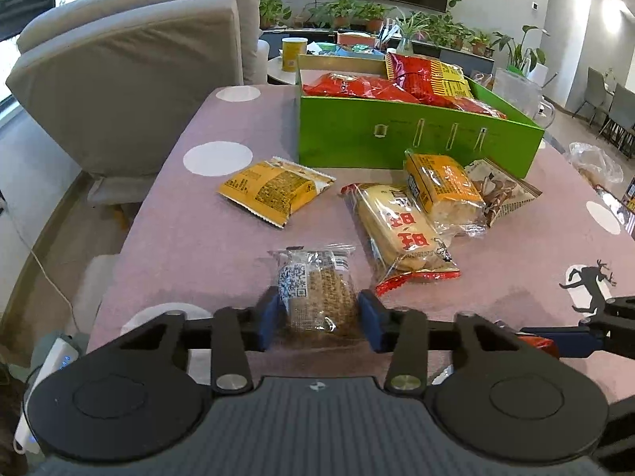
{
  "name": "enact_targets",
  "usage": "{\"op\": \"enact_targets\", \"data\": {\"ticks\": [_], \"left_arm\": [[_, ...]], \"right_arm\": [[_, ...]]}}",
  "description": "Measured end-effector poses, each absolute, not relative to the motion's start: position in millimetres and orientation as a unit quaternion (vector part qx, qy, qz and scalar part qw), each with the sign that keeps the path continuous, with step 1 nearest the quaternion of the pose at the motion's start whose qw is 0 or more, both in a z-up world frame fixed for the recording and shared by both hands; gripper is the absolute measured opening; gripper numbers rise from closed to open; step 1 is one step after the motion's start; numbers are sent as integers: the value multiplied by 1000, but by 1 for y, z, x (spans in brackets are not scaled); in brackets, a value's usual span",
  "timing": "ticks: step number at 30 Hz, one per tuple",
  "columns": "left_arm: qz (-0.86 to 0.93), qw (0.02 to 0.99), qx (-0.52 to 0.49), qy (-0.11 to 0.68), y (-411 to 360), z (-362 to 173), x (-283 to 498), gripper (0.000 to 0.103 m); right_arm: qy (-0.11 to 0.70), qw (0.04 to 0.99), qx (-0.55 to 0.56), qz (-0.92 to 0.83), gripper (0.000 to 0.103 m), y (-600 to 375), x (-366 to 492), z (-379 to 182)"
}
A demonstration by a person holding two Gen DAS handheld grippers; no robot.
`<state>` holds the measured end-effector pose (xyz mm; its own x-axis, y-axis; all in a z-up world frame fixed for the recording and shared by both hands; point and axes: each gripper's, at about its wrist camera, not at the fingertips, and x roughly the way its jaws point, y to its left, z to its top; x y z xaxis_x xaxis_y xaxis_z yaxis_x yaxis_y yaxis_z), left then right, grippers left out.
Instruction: Organize snacks
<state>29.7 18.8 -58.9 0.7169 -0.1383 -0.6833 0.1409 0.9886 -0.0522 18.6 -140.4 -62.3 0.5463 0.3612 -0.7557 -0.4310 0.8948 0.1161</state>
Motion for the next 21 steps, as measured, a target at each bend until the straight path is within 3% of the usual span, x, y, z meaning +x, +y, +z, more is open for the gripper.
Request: {"op": "enact_targets", "data": {"ticks": [21], "left_arm": [[-78,939,7,335,17,-34,14,37]], "right_arm": [[382,904,-14,193,40,-160,18,-41]]}}
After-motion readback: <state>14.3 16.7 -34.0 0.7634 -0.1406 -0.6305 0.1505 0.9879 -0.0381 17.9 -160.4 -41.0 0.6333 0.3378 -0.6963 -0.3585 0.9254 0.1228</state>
